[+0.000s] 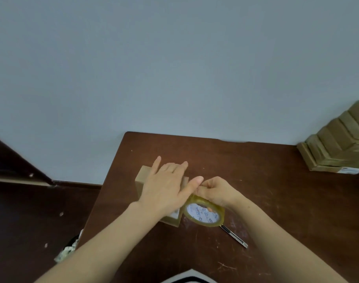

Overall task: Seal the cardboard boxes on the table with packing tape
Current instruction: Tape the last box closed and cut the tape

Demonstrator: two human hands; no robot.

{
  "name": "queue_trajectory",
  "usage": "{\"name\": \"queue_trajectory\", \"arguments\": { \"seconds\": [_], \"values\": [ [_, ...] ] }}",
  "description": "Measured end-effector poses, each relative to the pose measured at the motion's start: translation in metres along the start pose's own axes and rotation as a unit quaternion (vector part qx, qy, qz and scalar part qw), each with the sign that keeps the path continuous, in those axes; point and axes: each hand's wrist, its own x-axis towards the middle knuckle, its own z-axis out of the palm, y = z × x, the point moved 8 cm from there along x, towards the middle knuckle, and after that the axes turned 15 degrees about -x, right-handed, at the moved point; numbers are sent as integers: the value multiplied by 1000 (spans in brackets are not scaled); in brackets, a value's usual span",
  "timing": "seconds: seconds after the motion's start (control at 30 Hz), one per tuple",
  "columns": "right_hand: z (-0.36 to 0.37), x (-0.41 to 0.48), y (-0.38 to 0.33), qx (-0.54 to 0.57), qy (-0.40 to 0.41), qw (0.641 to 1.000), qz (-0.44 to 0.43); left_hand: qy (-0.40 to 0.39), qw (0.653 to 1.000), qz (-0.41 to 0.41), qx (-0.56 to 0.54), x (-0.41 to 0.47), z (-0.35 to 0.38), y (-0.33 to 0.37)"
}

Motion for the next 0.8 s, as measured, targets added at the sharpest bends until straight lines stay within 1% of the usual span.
{"name": "queue_trajectory", "arguments": {
  "seconds": [0.07,0.13,0.23,0.27,0.37,0.4,0.47,0.5,0.53,0.57,0.6,0.63,0.67,0.7,0.73,0.8],
  "values": [
    [-2,0,-1,1,4,1000,4,55,997,-60,16,-2,-16,-25],
    [-1,2,-1,0,5,1000,7,53,993,-97,39,-7,-18,-42],
    [1,2,1,-18,3,1000,11,40,993,-93,59,-6,-15,-37],
    [1,2,1,-22,4,1000,10,29,995,-73,64,-5,-12,-30],
    [2,1,-3,-13,-7,1000,-4,-8,996,65,55,-9,1,4],
    [3,2,-4,-2,-11,1000,-6,-21,995,86,56,-10,3,8],
    [4,0,-4,4,-13,1000,-2,-43,993,92,59,-6,4,8],
    [2,-2,-6,-1,-15,1000,-3,-42,993,98,42,-3,2,8],
    [-2,-5,-12,8,-19,1000,-11,-38,994,101,13,1,-3,7],
    [-11,-8,-20,40,-19,999,-25,-28,994,94,-37,6,-11,4],
    [-23,-11,-29,90,-11,995,-44,-10,991,75,-110,10,-19,-4],
    [-38,-14,-39,137,3,988,-68,11,978,43,-202,13,-26,-16],
    [-51,-16,-51,167,10,981,-97,30,953,2,-302,13,-28,-32],
    [-58,-16,-62,173,10,977,-125,44,917,-42,-394,12,-25,-47],
    [-59,-15,-70,168,7,975,-144,57,880,-85,-464,8,-17,-62],
    [-45,-8,-82,132,5,979,-156,91,810,-153,-559,-2,2,-87]
  ]
}}
